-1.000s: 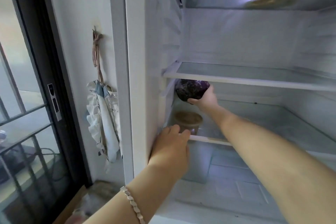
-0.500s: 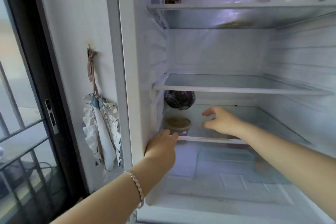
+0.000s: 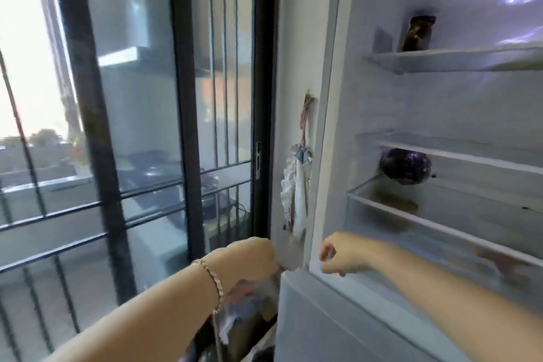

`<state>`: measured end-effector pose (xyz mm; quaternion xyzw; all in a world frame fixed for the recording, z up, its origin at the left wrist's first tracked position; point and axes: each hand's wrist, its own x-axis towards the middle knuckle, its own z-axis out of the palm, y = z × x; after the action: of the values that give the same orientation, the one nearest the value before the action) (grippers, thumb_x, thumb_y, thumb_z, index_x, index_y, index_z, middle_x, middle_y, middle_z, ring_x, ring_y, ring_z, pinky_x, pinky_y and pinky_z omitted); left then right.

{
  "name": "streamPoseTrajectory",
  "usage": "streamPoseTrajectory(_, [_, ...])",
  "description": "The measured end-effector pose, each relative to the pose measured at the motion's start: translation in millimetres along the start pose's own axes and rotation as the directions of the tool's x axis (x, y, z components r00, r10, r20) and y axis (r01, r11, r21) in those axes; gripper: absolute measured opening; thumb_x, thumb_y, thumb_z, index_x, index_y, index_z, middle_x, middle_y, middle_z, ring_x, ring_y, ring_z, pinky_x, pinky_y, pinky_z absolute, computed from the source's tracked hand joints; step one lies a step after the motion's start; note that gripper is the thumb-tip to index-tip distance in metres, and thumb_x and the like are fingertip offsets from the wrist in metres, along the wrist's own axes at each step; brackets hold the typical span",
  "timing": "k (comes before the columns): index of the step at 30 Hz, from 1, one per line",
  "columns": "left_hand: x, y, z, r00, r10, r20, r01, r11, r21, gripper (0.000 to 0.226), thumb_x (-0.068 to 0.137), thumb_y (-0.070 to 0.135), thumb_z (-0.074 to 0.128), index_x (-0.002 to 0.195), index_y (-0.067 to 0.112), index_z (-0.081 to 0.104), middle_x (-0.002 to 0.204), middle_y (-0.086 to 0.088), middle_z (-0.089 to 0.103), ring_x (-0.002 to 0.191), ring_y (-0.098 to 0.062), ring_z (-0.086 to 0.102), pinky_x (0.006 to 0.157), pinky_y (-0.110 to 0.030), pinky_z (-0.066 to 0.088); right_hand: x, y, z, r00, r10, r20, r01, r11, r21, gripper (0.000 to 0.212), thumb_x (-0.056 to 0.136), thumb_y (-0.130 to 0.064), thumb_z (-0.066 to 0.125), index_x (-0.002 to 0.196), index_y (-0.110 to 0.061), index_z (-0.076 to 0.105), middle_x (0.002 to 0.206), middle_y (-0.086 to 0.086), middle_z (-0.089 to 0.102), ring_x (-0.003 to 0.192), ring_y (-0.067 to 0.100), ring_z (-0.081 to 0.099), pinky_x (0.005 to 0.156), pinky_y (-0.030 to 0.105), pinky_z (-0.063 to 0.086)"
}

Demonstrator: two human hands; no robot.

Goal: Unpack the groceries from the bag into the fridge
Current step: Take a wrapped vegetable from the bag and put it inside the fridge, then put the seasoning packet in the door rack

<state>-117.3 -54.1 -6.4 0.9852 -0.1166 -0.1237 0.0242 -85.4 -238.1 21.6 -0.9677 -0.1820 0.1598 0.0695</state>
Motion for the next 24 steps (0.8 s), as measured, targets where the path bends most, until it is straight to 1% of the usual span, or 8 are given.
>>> streamPoseTrajectory(2, [-53, -35, 15, 0.975, -0.214, 0.064, 0.219, 0.973, -0.076, 0.031, 0.097, 0.013, 0.04, 0.112, -0.004, 0.061, 0.113, -0.017, 0.063, 0.107, -0.034, 0.058, 0.086, -0.036, 0.045, -3, -48, 23, 0.991, -0.109, 0.08, 0.114, 0.992, -0.054, 0.03, 0.087, -0.027, 0.054, 0.113, -0.016, 0.062, 0.101, 0.011, 0.069, 0.079, 0.018, 0.058, 0.072, 0.027, 0.046])
streamPoseTrajectory(6, [-191, -94, 62, 0.885, -0.465, -0.024, 0.44, 0.852, -0.284, 0.032, 0.085, 0.039, 0.059, 0.095, 0.011, 0.071, 0.08, 0.0, 0.066, 0.075, -0.012, 0.063, 0.066, -0.021, 0.047, -17, -162, 72, 0.919, -0.351, 0.182, 0.379, 0.912, -0.156, 0.032, 0.089, -0.028, 0.053, 0.116, -0.013, 0.062, 0.118, 0.004, 0.063, 0.106, 0.022, 0.06, 0.086, 0.032, 0.049])
streamPoseTrajectory(8, [-262, -122, 100, 0.758, -0.652, 0.001, 0.618, 0.717, -0.321, 0.034, 0.094, 0.028, 0.047, 0.109, 0.002, 0.064, 0.098, -0.011, 0.066, 0.091, -0.024, 0.063, 0.076, -0.029, 0.047, -32, -227, 101, 0.843, -0.493, 0.217, 0.533, 0.819, -0.211, 0.032, 0.088, -0.03, 0.054, 0.113, -0.012, 0.064, 0.118, 0.006, 0.064, 0.106, 0.024, 0.061, 0.09, 0.034, 0.05])
streamPoseTrajectory(11, [-387, -144, 154, 0.57, -0.813, 0.12, 0.778, 0.487, -0.397, 0.031, 0.093, 0.02, 0.046, 0.104, -0.002, 0.065, 0.087, -0.012, 0.064, 0.081, -0.027, 0.063, 0.066, -0.026, 0.047, -88, -332, 149, 0.679, -0.669, 0.302, 0.734, 0.624, -0.268, 0.032, 0.09, -0.027, 0.052, 0.115, -0.011, 0.063, 0.115, 0.006, 0.064, 0.105, 0.025, 0.06, 0.085, 0.028, 0.048])
streamPoseTrajectory(14, [-525, -135, 203, 0.374, -0.906, 0.198, 0.877, 0.276, -0.394, 0.026, 0.089, 0.019, 0.046, 0.097, 0.004, 0.066, 0.099, -0.015, 0.067, 0.081, -0.024, 0.058, 0.071, -0.028, 0.047, -170, -432, 206, 0.464, -0.78, 0.419, 0.881, 0.357, -0.309, 0.035, 0.093, -0.025, 0.049, 0.119, -0.005, 0.061, 0.111, 0.014, 0.061, 0.101, 0.027, 0.057, 0.078, 0.027, 0.044])
streamPoseTrajectory(17, [-668, -102, 246, 0.176, -0.955, 0.241, 0.912, 0.066, -0.404, 0.025, 0.088, 0.025, 0.049, 0.095, 0.007, 0.065, 0.096, -0.01, 0.063, 0.095, -0.025, 0.061, 0.076, -0.027, 0.047, -273, -519, 272, 0.26, -0.794, 0.549, 0.948, 0.103, -0.301, 0.038, 0.094, -0.027, 0.049, 0.124, -0.005, 0.058, 0.122, 0.015, 0.06, 0.111, 0.03, 0.056, 0.088, 0.028, 0.046])
streamPoseTrajectory(21, [-850, -27, 304, -0.099, -0.949, 0.3, 0.895, -0.217, -0.391, 0.021, 0.089, 0.028, 0.047, 0.097, 0.019, 0.064, 0.109, -0.003, 0.063, 0.104, -0.023, 0.06, 0.082, -0.028, 0.046, -432, -606, 354, 0.008, -0.749, 0.663, 0.972, -0.151, -0.182, 0.033, 0.09, -0.023, 0.05, 0.11, -0.001, 0.064, 0.081, 0.012, 0.056, 0.079, 0.023, 0.052, 0.053, 0.026, 0.037])
streamPoseTrajectory(24, [-970, 47, 339, -0.283, -0.899, 0.334, 0.852, -0.395, -0.343, 0.023, 0.09, 0.025, 0.045, 0.104, 0.019, 0.062, 0.113, -0.001, 0.061, 0.104, -0.026, 0.059, 0.08, -0.03, 0.045, -556, -658, 404, -0.116, -0.691, 0.714, 0.962, -0.257, -0.093, 0.026, 0.092, -0.022, 0.049, 0.102, -0.003, 0.064, 0.076, 0.007, 0.054, 0.068, 0.02, 0.051, 0.055, 0.017, 0.042])
